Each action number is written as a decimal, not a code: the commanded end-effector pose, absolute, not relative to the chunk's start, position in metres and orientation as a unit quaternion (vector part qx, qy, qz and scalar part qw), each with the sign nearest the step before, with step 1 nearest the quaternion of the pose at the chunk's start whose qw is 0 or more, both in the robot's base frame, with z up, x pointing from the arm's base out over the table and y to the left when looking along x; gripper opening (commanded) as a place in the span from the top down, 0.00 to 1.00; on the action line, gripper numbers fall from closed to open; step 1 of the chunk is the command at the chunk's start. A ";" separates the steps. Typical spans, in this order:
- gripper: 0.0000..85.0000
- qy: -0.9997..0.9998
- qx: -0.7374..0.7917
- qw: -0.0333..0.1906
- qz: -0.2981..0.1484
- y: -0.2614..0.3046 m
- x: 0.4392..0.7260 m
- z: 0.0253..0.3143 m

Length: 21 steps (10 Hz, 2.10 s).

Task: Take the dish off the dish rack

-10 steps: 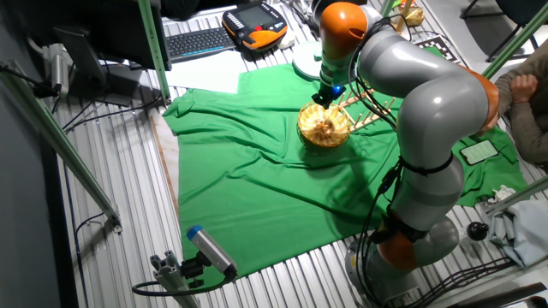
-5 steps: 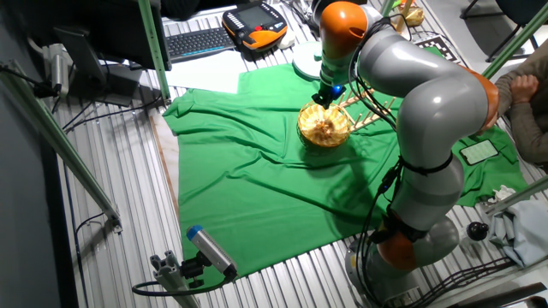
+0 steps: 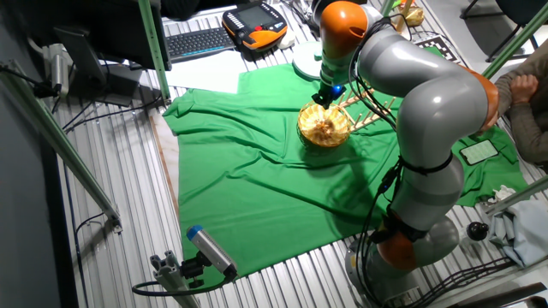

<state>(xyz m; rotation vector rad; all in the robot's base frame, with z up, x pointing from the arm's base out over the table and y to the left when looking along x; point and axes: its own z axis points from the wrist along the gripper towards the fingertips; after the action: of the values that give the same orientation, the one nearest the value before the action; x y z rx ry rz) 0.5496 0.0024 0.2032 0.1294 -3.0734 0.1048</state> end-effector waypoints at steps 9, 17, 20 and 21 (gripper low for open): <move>1.00 -0.998 0.039 0.029 0.033 0.004 0.546 0.201; 1.00 -0.998 0.041 0.025 0.036 0.004 0.546 0.200; 1.00 -0.998 0.041 0.026 0.034 0.004 0.546 0.200; 1.00 -0.998 0.041 0.026 0.033 0.004 0.546 0.200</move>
<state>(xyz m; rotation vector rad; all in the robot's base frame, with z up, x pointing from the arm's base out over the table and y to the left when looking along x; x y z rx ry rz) 0.5457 0.0042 0.1995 0.1254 -3.0845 0.1032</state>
